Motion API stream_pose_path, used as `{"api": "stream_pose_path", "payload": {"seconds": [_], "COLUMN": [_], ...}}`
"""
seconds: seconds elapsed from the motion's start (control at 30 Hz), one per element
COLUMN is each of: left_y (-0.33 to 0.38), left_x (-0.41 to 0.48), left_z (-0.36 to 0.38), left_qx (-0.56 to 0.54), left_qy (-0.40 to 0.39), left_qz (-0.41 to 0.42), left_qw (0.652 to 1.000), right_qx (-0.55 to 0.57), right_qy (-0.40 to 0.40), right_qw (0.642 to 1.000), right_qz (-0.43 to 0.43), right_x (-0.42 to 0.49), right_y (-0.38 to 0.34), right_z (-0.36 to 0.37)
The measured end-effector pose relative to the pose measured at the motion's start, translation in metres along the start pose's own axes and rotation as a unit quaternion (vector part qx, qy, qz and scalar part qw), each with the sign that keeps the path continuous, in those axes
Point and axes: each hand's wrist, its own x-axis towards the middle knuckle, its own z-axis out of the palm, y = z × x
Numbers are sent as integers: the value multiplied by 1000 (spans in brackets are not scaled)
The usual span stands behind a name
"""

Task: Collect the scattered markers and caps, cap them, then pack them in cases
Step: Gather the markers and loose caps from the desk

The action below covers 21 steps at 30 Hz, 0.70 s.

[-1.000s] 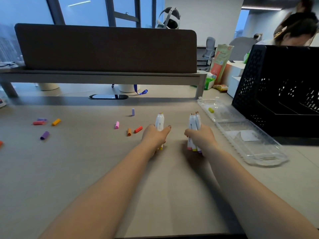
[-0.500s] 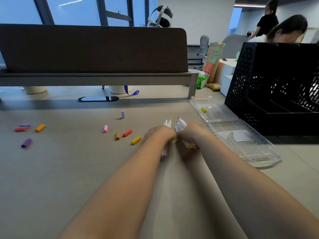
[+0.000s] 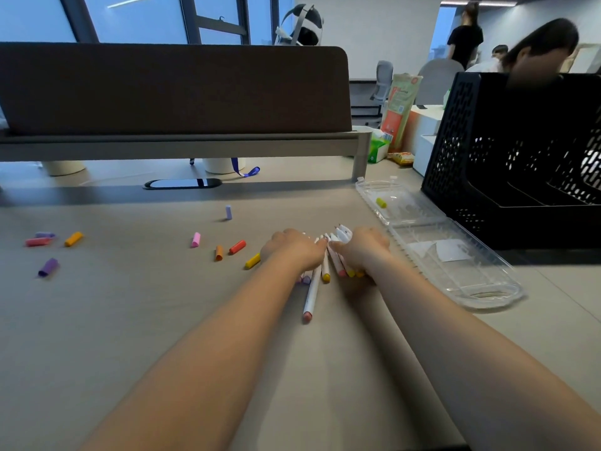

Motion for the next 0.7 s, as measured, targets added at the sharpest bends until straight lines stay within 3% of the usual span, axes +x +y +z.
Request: {"api": "stream_pose_path", "payload": {"seconds": [0.2, 0.33, 0.5, 0.7], "left_y": [-32, -45, -53, -45], "left_x": [-22, -46, -41, -23], "left_z": [-22, -26, -6, 18], "left_qx": [2, 89, 78, 23], "left_qy": [-69, -125, -96, 3], "left_qz": [66, 170, 200, 192], "left_qw": [995, 973, 972, 981], "right_qx": [31, 96, 167, 254], "right_qy": [-48, -39, -12, -22], "right_qw": [998, 994, 985, 967], "right_qz": [-30, -41, -52, -23], "right_x": [-3, -6, -19, -24], "right_y": [3, 9, 13, 8], "right_z": [-14, -10, -8, -16]}}
